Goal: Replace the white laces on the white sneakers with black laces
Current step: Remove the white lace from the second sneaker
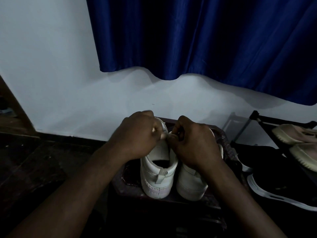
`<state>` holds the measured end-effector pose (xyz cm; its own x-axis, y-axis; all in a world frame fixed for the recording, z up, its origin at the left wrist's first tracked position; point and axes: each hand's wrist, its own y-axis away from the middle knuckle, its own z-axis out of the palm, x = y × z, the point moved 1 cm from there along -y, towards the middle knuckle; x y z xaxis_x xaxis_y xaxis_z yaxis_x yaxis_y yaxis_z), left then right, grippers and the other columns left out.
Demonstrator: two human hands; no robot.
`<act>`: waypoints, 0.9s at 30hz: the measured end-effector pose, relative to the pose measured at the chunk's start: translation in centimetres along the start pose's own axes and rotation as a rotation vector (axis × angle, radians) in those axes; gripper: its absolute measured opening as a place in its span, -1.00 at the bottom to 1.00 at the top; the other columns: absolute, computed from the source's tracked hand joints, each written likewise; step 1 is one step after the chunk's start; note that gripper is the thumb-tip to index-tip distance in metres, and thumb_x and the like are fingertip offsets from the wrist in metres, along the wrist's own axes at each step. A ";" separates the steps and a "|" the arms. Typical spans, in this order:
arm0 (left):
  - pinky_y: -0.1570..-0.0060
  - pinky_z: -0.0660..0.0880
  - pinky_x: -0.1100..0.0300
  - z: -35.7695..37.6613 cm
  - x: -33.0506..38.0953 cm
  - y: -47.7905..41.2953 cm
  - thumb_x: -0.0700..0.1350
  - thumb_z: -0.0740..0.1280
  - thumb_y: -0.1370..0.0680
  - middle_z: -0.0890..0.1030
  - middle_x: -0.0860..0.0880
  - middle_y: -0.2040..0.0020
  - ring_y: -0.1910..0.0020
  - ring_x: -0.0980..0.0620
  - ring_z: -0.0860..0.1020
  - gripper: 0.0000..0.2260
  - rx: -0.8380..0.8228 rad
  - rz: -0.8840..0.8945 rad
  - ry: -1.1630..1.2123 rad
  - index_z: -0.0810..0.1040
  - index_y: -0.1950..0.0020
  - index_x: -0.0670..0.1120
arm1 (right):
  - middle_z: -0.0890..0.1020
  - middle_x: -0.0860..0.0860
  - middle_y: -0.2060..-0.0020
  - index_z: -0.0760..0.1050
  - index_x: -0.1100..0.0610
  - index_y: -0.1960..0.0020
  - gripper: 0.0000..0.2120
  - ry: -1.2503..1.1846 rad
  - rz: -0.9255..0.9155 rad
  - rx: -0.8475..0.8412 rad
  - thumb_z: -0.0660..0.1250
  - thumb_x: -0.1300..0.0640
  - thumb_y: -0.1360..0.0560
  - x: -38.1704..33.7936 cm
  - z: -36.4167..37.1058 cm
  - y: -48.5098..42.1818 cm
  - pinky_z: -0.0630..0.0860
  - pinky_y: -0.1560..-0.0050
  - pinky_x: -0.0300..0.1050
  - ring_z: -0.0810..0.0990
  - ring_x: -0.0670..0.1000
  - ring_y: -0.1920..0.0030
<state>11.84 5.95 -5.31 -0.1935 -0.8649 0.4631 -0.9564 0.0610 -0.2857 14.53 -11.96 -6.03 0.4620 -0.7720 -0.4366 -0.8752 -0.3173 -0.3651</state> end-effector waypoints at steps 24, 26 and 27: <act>0.25 0.29 0.23 0.6 0.4 0.0 -0.15 0.44 -0.51 0.39 0.10 0.11 0.13 0.07 0.47 -0.89 0.101 -0.012 -0.139 0.65 0.15 0.07 | 0.62 -0.08 0.28 0.48 -0.03 0.11 -0.84 0.008 0.018 -0.022 0.45 -0.02 -0.45 -0.1 -0.1 0.0 0.48 0.23 -0.05 0.58 0.02 0.19; 0.25 0.32 0.36 0.3 0.2 0.0 -0.22 0.39 -0.52 0.46 0.10 0.04 0.12 0.10 0.50 -0.84 0.188 -0.047 0.006 0.59 0.14 0.05 | 0.62 -0.08 0.28 0.48 -0.03 0.12 -0.86 0.000 0.018 -0.021 0.43 0.00 -0.44 -0.1 -0.2 0.0 0.48 0.23 -0.05 0.58 0.02 0.19; 0.24 0.36 0.41 -0.1 0.2 -0.1 -0.24 0.37 -0.55 0.54 0.11 0.03 0.12 0.12 0.55 -0.83 0.246 -0.107 0.135 0.56 0.13 0.03 | 0.61 -0.08 0.28 0.47 -0.02 0.13 -0.86 0.002 0.018 -0.022 0.43 0.00 -0.44 -0.1 -0.2 0.0 0.45 0.24 -0.05 0.58 0.02 0.19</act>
<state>11.88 5.81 -5.14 -0.1379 -0.7852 0.6038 -0.8942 -0.1634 -0.4167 14.48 -12.03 -5.80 0.4459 -0.7787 -0.4413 -0.8863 -0.3153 -0.3391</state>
